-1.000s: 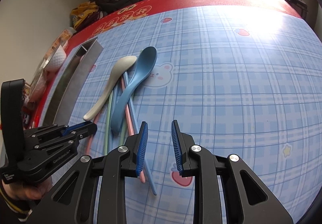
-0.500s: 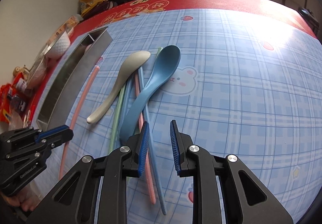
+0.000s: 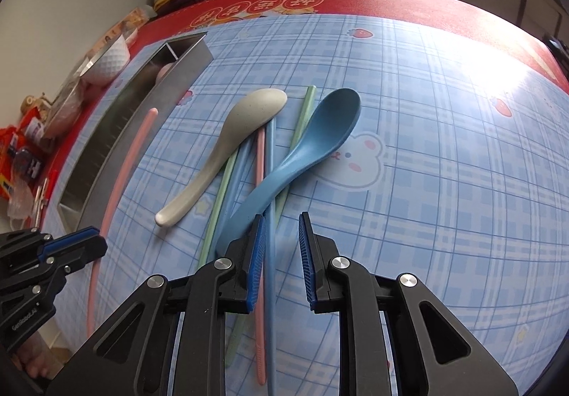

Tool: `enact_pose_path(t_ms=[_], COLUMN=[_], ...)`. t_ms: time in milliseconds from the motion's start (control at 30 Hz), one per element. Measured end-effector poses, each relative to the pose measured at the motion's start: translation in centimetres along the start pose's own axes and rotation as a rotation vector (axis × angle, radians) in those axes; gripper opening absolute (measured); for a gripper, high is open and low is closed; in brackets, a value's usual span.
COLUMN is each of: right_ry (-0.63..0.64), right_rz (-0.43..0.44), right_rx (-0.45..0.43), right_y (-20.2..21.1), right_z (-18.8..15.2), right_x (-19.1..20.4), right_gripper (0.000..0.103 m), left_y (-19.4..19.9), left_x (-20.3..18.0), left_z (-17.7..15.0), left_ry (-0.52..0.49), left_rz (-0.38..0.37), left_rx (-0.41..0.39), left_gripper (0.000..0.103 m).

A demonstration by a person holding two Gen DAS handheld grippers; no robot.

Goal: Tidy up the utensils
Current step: 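Lift the pink chopstick with the left tool while the right tool grasps a blue chopstick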

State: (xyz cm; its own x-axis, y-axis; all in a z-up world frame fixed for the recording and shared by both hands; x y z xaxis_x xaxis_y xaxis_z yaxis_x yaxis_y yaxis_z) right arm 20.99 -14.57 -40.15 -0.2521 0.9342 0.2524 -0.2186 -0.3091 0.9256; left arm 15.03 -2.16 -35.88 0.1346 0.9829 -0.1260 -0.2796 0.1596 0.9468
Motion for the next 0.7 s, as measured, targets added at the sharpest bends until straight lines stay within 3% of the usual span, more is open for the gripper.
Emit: enact_pose_path(t_ms=[167,400,700], right_ry=[-0.032,-0.078,-0.181], right_rz=[-0.004,0.009,0.066], right_rx=[0.018,0.030,0.039], right_y=[-0.9,-0.8,0.8], right_z=[0.4,0.1,-3.2], right_x=[-0.1,0.3,-0.8], right_gripper=[0.008,0.007,0.006], left_y=[0.2,0.6,0.9], left_x=[0.5,1.1,0.5], left_z=[-0.2,-0.3,1.1], left_ry=[0.013,0.027,0.009], left_rz=[-0.010,-0.016,-0.043], left_rx=[0.001,-0.006,-0.023], left_gripper=[0.005,0.005,0.005])
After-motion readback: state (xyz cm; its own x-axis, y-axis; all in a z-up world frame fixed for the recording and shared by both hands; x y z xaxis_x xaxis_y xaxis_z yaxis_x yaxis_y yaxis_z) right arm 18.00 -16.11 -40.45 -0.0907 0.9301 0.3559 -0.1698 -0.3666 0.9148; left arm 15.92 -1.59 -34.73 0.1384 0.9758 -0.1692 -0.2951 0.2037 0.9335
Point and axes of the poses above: each gripper's, at about its wrist camera, not at the fingertips, and y roughly against the way its jaws point, x to its left, z to its top, the point moved 10 cm from there along -y, roughly the way its jaws point, and after that the axes turned 10 degrees about x, right-handed, at the moved point
